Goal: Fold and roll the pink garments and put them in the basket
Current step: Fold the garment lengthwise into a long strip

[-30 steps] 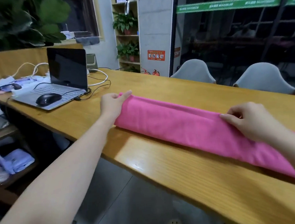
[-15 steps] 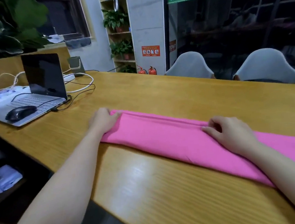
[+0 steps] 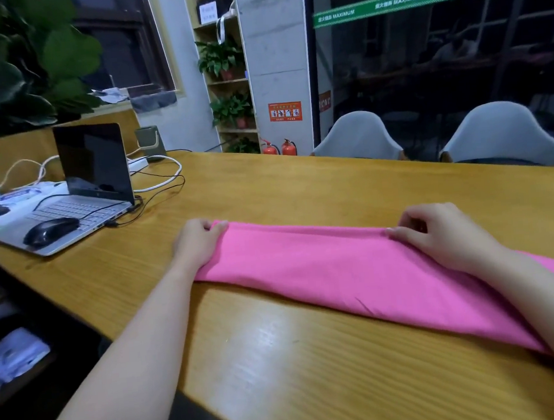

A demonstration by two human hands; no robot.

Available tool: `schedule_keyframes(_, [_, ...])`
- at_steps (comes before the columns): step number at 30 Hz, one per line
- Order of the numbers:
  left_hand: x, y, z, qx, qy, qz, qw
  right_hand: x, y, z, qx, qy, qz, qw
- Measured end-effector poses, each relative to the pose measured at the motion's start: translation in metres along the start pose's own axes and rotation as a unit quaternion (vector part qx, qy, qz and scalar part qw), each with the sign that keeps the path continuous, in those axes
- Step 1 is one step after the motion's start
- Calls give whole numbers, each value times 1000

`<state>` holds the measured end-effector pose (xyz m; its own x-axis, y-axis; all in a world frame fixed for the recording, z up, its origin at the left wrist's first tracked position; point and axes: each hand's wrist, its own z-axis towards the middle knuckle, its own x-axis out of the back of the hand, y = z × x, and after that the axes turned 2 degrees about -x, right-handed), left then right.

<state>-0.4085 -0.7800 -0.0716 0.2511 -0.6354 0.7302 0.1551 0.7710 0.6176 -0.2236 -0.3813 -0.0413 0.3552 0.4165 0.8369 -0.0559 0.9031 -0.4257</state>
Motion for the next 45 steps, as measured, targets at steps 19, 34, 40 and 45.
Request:
schedule_keyframes(19, [-2,12,13,-32,-71,149,986,-31,-3,-16,-96,2,-92,991])
schedule_keyframes(34, [2,8,-4,-34,-26,134,990,-28,-3,-18,-104,52,-70,991])
schedule_keyframes(40, [1,0,4,-12,-34,110,993,-32,-1,-16,-129,30,-59,989])
schedule_keyframes(45, [6,27,-16,-54,31,195,979,-31,-2,-17,-129,23,-50,990])
